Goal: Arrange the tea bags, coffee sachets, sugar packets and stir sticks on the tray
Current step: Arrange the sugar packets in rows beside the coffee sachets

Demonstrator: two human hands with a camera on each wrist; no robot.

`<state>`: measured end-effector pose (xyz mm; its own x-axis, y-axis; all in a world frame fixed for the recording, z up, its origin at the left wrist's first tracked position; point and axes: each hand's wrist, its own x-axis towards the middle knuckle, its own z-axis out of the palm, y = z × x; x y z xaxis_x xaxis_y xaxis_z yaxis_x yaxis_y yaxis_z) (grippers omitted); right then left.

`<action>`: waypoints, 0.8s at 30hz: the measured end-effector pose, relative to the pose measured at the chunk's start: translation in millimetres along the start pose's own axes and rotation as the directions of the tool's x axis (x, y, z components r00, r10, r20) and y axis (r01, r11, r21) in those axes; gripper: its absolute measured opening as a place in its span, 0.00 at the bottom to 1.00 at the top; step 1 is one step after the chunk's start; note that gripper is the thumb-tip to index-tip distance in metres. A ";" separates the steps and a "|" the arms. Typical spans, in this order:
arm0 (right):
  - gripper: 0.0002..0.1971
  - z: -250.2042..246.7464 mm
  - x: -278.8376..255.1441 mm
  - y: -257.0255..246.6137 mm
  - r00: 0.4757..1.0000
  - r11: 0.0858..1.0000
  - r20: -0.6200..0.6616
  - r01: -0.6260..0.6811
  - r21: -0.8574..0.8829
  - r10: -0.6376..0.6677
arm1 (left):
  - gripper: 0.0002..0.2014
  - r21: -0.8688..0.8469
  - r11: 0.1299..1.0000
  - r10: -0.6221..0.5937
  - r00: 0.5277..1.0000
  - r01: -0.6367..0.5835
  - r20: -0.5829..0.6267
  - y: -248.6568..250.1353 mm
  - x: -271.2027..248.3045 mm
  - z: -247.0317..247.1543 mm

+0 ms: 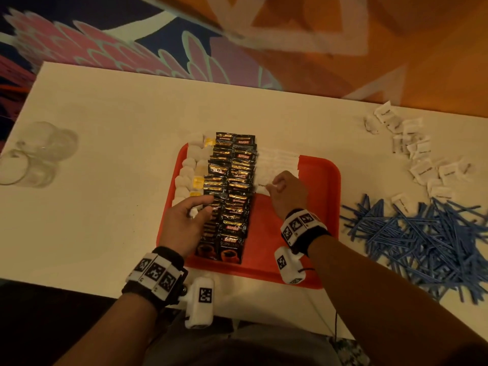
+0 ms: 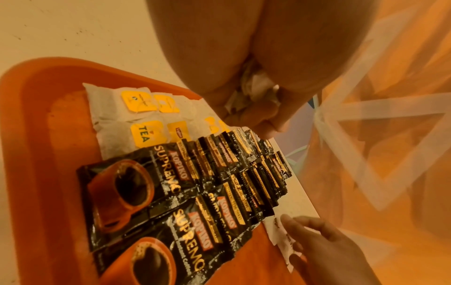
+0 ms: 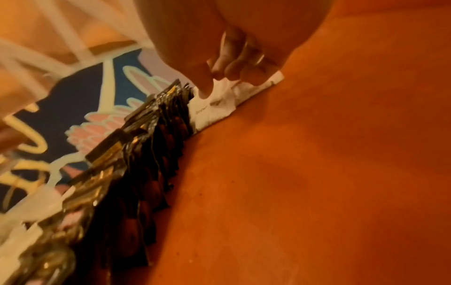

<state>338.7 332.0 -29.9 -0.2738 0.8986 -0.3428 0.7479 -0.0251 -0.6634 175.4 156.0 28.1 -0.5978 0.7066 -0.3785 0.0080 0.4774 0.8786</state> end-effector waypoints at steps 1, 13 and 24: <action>0.04 1.5 0.4 -2.2 0.997 0.996 0.017 0.080 -0.030 -0.080 | 0.19 -0.004 1.000 -0.007 1.000 0.007 -0.003 0.1 0.2 0.0; 0.14 -1.1 -9.8 -15.7 0.995 0.995 0.036 0.096 0.028 -0.097 | 0.06 -0.094 0.992 -0.089 0.996 0.089 0.007 6.0 -8.9 5.4; 0.10 -47.0 -89.9 -72.9 0.912 0.944 0.357 0.082 0.318 -0.200 | 0.26 -0.358 0.909 -0.128 0.961 0.212 0.246 47.5 -17.2 32.9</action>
<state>337.3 273.7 80.5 -0.6152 0.6686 -0.4177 0.4912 -0.0893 -0.8664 212.4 183.7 66.8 -0.3785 0.7464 -0.5474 -0.4069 0.3970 0.8227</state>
